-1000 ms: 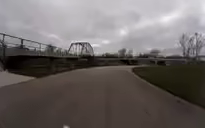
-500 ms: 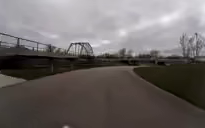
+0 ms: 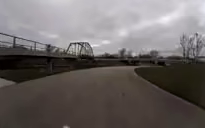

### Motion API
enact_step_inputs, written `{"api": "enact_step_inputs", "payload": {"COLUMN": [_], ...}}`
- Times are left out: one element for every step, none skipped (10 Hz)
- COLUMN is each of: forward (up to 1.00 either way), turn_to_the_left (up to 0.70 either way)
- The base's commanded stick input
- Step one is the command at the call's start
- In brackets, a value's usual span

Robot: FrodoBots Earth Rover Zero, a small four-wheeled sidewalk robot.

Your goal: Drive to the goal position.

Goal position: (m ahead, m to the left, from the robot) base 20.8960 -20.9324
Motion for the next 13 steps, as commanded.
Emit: {"api": "enact_step_inputs", "payload": {"forward": [1.00,1.00,1.00,1.00,1.00,1.00,1.00,1.00,1.00,1.00,1.00,1.00,1.00], "turn_to_the_left": [0.00,0.00,0.00,0.00,0.00,0.00,0.00,0.00,0.00,0.00,0.00,0.00,0.00]}}
